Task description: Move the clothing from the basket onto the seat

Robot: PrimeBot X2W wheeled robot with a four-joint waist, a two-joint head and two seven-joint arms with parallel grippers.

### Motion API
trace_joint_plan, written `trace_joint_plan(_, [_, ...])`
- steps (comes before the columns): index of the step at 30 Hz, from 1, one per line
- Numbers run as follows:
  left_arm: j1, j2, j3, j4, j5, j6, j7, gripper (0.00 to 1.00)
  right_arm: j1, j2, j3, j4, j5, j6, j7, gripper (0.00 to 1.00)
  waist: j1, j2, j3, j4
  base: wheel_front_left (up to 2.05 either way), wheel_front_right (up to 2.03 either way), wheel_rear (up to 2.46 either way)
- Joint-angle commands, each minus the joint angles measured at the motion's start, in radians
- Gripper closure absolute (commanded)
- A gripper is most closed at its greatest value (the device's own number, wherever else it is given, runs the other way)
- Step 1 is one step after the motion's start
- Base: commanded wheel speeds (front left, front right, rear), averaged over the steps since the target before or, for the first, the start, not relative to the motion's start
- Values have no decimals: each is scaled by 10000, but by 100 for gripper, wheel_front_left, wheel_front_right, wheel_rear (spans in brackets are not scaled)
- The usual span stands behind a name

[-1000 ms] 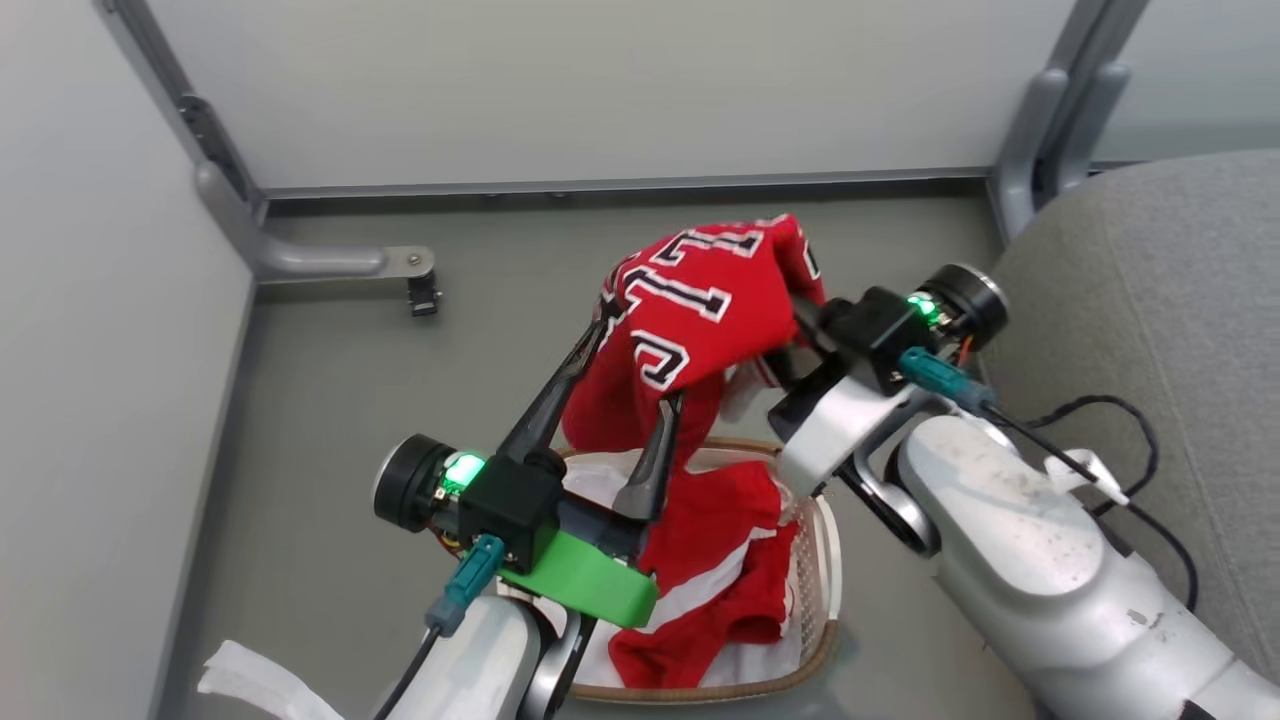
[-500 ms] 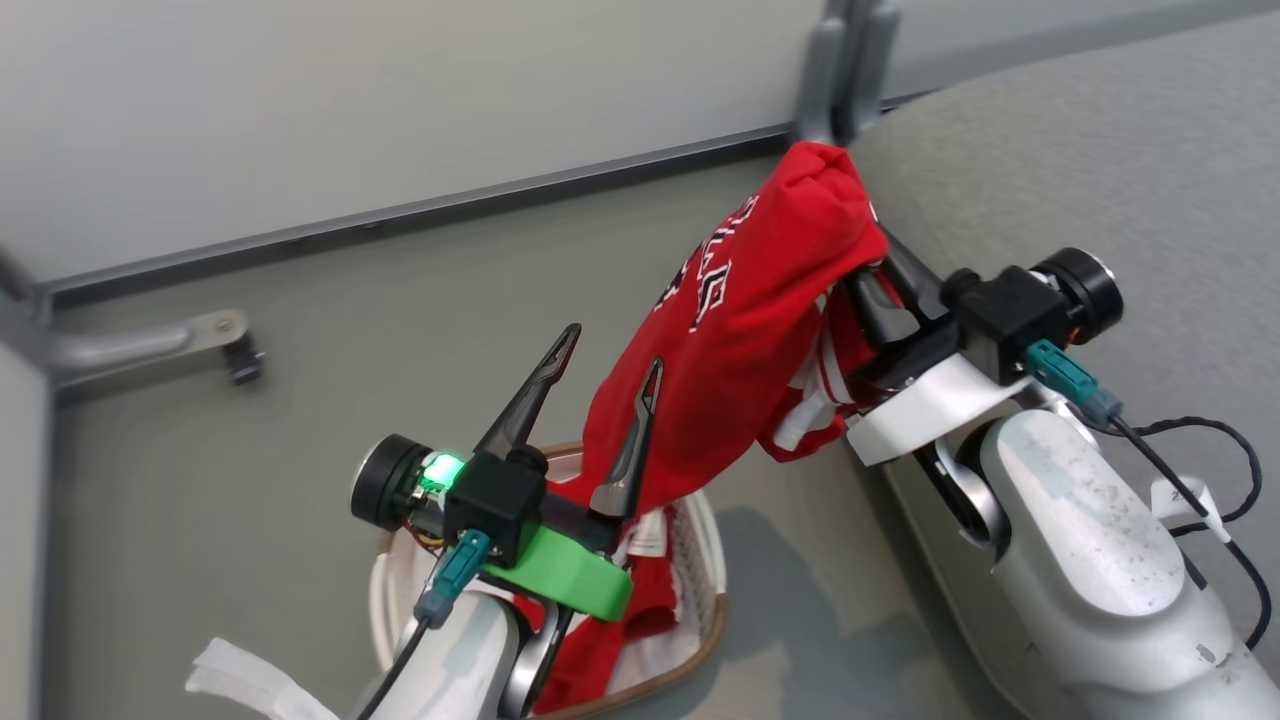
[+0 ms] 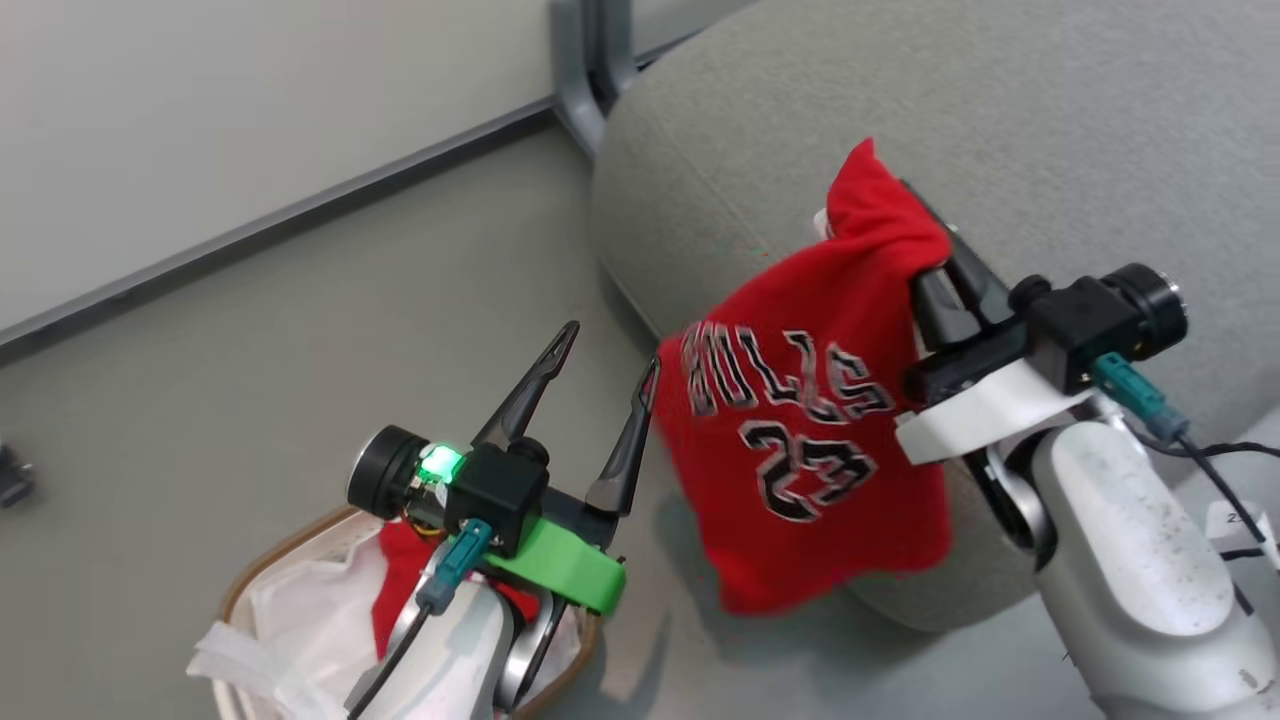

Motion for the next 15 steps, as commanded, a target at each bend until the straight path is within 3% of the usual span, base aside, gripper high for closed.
trace_joint_plan(1, [-241, 56, 40, 58, 95, -49, 5, 0, -190, -85, -175, -79, -125, -13, -2, 100, 0, -1, 580, -685, 0, 0, 0])
trace_joint_plan(9, [-448, 119, 96, 534, 366, -227, 5, 0, -2124, -828, -1967, -174, -666, -13, -1, 100, 0, -1, 1419, -232, 0, 0, 0])
trace_joint_plan(15, [-609, 187, 118, 641, 555, -329, 5, 0, -4219, -2021, -3103, 508, -1388, -14, -1, 100, 0, -1, 2129, 490, 0, 0, 0])
